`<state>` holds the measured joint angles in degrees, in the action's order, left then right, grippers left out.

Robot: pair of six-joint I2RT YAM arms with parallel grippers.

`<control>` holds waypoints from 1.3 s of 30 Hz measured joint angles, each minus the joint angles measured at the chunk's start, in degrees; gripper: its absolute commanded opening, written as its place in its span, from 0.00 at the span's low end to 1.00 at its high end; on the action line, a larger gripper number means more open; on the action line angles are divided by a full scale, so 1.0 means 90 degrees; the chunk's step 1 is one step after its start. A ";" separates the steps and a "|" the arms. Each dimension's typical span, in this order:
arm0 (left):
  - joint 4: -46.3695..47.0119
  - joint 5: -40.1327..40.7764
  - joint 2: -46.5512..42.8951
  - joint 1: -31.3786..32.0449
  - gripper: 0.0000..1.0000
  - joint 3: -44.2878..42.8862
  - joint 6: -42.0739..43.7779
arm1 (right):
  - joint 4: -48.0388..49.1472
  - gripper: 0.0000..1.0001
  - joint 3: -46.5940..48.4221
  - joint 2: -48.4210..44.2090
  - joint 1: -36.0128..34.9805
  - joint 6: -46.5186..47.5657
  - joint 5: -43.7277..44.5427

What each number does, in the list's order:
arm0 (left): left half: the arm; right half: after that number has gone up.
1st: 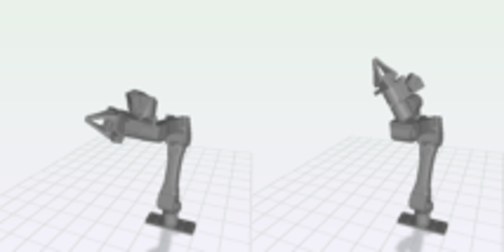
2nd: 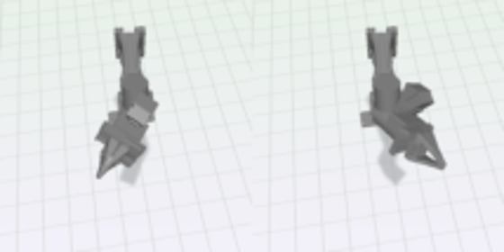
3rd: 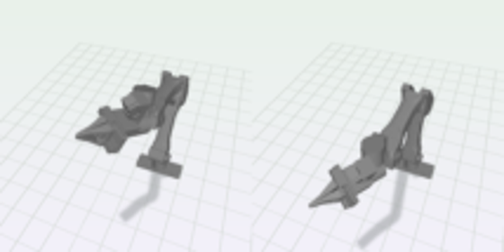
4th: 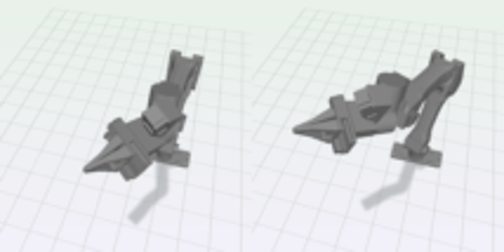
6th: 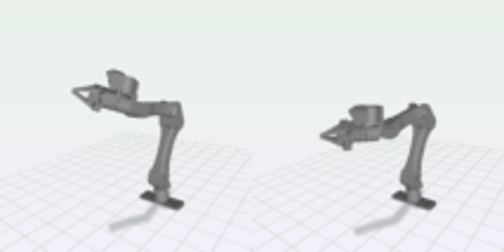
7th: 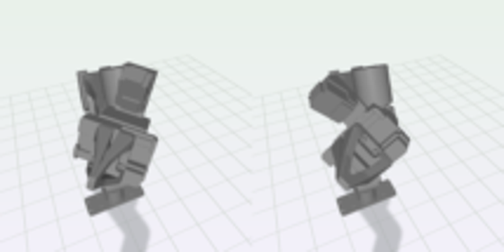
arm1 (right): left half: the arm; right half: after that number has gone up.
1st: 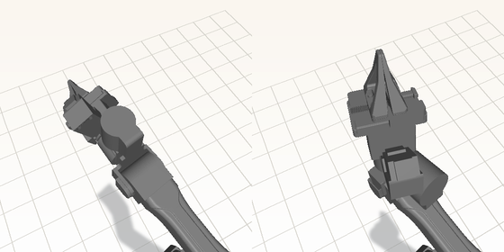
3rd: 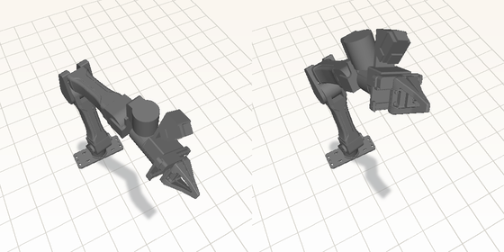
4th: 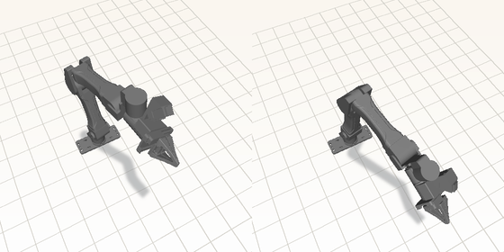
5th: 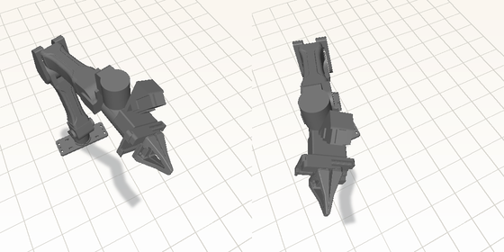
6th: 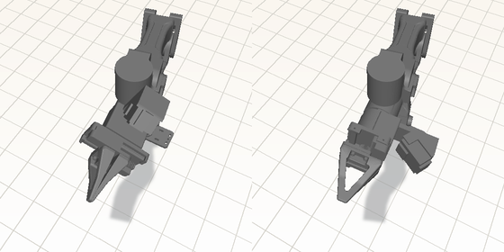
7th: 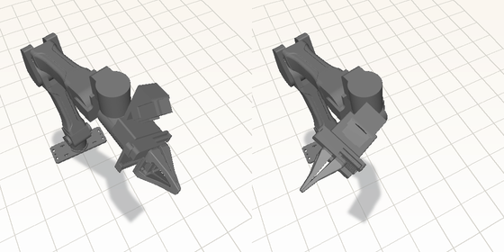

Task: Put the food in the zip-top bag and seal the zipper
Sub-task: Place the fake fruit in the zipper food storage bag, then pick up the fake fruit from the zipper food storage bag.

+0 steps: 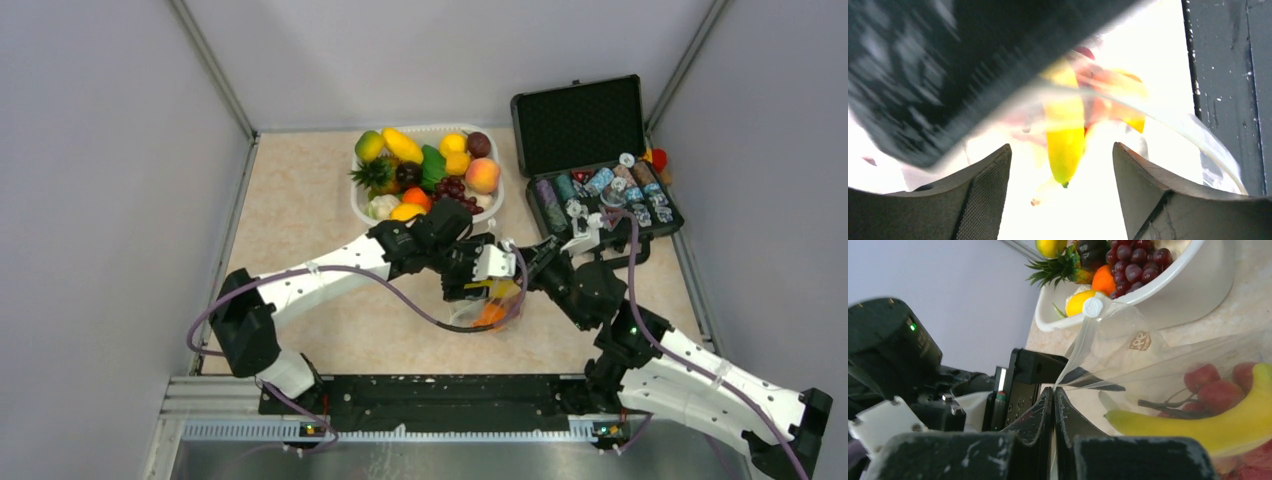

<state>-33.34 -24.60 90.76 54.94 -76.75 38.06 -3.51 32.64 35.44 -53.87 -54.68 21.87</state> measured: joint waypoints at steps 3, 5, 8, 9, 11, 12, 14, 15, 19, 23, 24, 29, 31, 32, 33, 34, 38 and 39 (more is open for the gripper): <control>0.0189 0.0002 -0.0457 -0.0002 0.79 0.0539 -0.0109 | -0.0044 0.00 -0.0002 -0.0104 -0.0027 -0.0109 0.0075; 0.0330 0.0005 -0.0852 -0.0005 0.82 0.0794 -0.0197 | -0.0078 0.00 -0.0005 -0.0143 -0.0036 -0.0170 0.0119; 0.0610 0.0010 -0.1586 -0.0005 0.86 0.1090 -0.0294 | -0.0092 0.00 -0.0005 -0.0143 -0.0039 -0.0236 0.0160; 0.0673 0.0010 -0.1766 -0.0005 0.87 0.1146 -0.0311 | -0.0090 0.00 -0.0010 -0.0143 -0.0039 -0.0248 0.0172; 0.0801 0.0017 -0.2130 -0.0005 0.88 0.1239 -0.0359 | -0.0090 0.00 -0.0017 -0.0143 -0.0039 -0.0277 0.0187; 0.0872 0.0036 -0.2285 -0.0005 0.89 0.1275 -0.0386 | -0.0085 0.00 -0.0029 -0.0143 -0.0039 -0.0282 0.0189; 0.1008 0.0134 -0.2521 -0.0010 0.92 0.1343 -0.0425 | -0.0085 0.00 -0.0046 -0.0143 -0.0039 -0.0287 0.0187; 0.1095 0.0194 -0.2606 -0.0010 0.95 0.1392 -0.0447 | -0.0078 0.00 -0.0046 -0.0138 -0.0039 -0.0284 0.0185; 0.1574 0.0704 -0.2963 -0.0063 0.99 0.1785 -0.0797 | 0.0012 0.00 -0.0046 -0.0112 -0.0039 -0.0233 0.0092; 0.2110 0.1396 -0.3305 -0.0282 0.99 0.2142 -0.1426 | 0.0148 0.00 -0.0046 0.0005 -0.0039 -0.0206 0.0010; 0.2237 0.1622 -0.3381 -0.0374 0.99 0.2171 -0.1642 | 0.0158 0.00 -0.0046 0.0029 -0.0039 -0.0206 -0.0012; 0.2698 0.2679 -0.3543 -0.1025 0.99 0.2147 -0.2846 | 0.0172 0.00 -0.0046 0.0034 -0.0039 -0.0192 -0.0041; 0.2705 0.2776 -0.3524 -0.1491 0.99 0.2089 -0.3359 | 0.0172 0.00 -0.0046 0.0034 -0.0039 -0.0165 -0.0041; 0.2701 0.2800 -0.3485 -0.1756 0.99 0.2033 -0.3626 | 0.0172 0.00 -0.0046 0.0034 -0.0039 -0.0155 -0.0041; 0.2693 0.2793 -0.3439 -0.1948 0.99 0.1970 -0.3808 | 0.0172 0.00 -0.0046 0.0034 -0.0039 -0.0146 -0.0041; 0.2671 0.2769 -0.3356 -0.2169 0.99 0.1860 -0.4014 | 0.0172 0.00 -0.0046 0.0034 -0.0039 -0.0141 -0.0041; 0.2504 0.2664 -0.2844 -0.2518 0.99 0.1243 -0.4634 | 0.0172 0.00 -0.0046 0.0029 -0.0039 -0.0100 -0.0044; 0.2480 0.2662 -0.2698 -0.2567 0.99 0.1103 -0.4765 | 0.0172 0.00 -0.0046 0.0024 -0.0039 -0.0097 -0.0041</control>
<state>-11.03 -0.64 66.48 31.83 -66.83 -4.82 -1.96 32.23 35.66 -54.22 -55.55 21.50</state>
